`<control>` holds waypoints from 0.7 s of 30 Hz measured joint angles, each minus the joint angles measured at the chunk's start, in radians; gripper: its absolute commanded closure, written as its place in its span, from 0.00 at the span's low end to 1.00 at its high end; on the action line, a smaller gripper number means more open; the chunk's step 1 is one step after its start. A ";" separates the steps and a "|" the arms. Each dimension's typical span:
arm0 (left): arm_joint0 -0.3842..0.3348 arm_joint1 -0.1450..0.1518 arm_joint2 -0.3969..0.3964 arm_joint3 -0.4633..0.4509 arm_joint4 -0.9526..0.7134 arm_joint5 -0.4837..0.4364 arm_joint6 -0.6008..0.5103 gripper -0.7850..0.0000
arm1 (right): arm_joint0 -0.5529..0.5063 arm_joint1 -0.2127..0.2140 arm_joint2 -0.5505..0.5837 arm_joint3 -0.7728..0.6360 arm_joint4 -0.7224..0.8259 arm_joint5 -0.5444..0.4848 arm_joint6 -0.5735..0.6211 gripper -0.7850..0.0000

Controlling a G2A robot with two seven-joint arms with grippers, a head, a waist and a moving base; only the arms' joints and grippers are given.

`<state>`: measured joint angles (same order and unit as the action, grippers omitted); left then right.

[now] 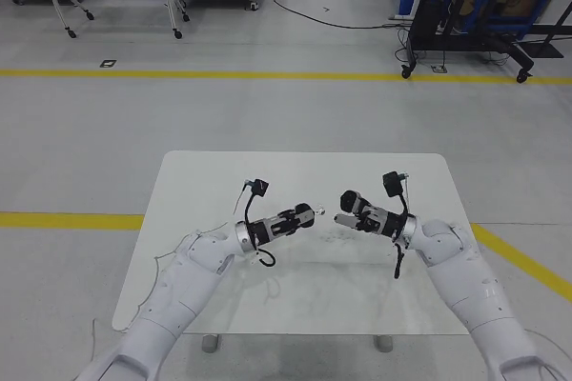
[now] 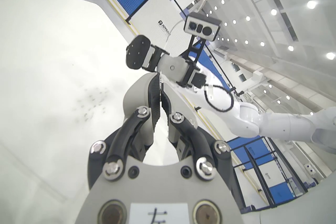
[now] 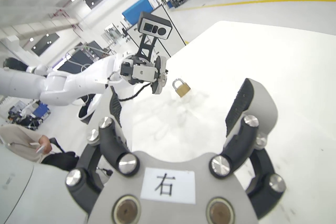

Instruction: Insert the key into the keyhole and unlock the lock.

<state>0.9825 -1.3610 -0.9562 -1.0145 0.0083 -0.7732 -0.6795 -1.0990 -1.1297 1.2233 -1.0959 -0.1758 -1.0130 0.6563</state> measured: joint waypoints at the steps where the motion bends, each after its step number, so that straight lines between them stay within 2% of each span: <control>1: 0.000 0.001 0.003 -0.004 0.002 -0.006 -0.017 1.00 | 0.002 0.009 0.003 -0.007 0.037 0.001 0.053 0.01; 3: -0.001 0.003 0.014 -0.011 -0.001 -0.022 -0.058 1.00 | 0.003 0.028 -0.010 -0.020 0.113 0.001 0.162 0.16; 4: -0.002 0.003 0.020 -0.013 -0.006 -0.029 -0.075 1.00 | 0.005 0.037 -0.027 -0.024 0.124 0.001 0.185 0.17; 5: -0.004 0.004 0.027 -0.014 -0.012 -0.037 -0.097 1.00 | 0.010 0.049 -0.055 -0.027 0.115 0.001 0.187 0.22; 7: -0.008 0.004 0.031 -0.011 -0.019 -0.044 -0.114 1.00 | 0.025 0.066 -0.089 -0.023 0.100 0.001 0.158 0.23; 12: -0.015 0.007 0.035 -0.001 -0.024 -0.062 -0.116 1.00 | 0.053 0.105 -0.182 -0.038 0.168 0.001 0.151 0.50; 15: -0.017 0.008 0.041 0.002 -0.041 -0.069 -0.127 1.00 | 0.067 0.125 -0.227 -0.046 0.213 0.001 0.152 0.57; 19: -0.022 0.008 0.049 0.006 -0.051 -0.070 -0.135 1.00 | 0.087 0.148 -0.272 -0.047 0.256 0.001 0.152 0.72; 21: -0.024 0.009 0.051 0.007 -0.053 -0.073 -0.135 1.00 | 0.095 0.157 -0.286 -0.047 0.268 0.001 0.152 0.72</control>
<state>0.9590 -1.3520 -0.9052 -1.0080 -0.0446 -0.8459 -0.8146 -1.0038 -0.9729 0.9370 -1.1427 0.0919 -1.0123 0.8079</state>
